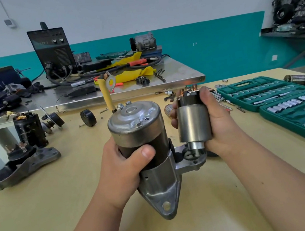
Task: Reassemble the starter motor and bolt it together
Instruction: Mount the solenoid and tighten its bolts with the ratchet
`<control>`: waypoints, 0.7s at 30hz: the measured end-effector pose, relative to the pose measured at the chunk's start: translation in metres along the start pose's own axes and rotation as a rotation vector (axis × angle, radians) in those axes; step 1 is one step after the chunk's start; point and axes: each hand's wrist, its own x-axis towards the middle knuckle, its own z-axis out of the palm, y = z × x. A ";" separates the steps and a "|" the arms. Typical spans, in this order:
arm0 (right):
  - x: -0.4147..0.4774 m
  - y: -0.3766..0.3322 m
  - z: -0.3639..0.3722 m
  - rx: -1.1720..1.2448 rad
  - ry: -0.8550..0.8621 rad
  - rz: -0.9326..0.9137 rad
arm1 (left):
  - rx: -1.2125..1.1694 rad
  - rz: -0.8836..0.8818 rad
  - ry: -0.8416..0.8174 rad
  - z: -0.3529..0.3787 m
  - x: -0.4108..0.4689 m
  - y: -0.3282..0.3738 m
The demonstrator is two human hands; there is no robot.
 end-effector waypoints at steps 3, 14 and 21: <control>0.001 0.002 0.000 0.176 -0.020 0.008 | 0.005 0.017 -0.002 -0.001 0.000 0.001; 0.004 -0.007 0.008 -0.150 0.223 0.055 | -0.003 -0.016 -0.018 -0.001 0.000 -0.002; -0.001 -0.013 0.011 -0.462 0.241 -0.050 | -0.010 -0.012 -0.031 0.003 0.000 -0.003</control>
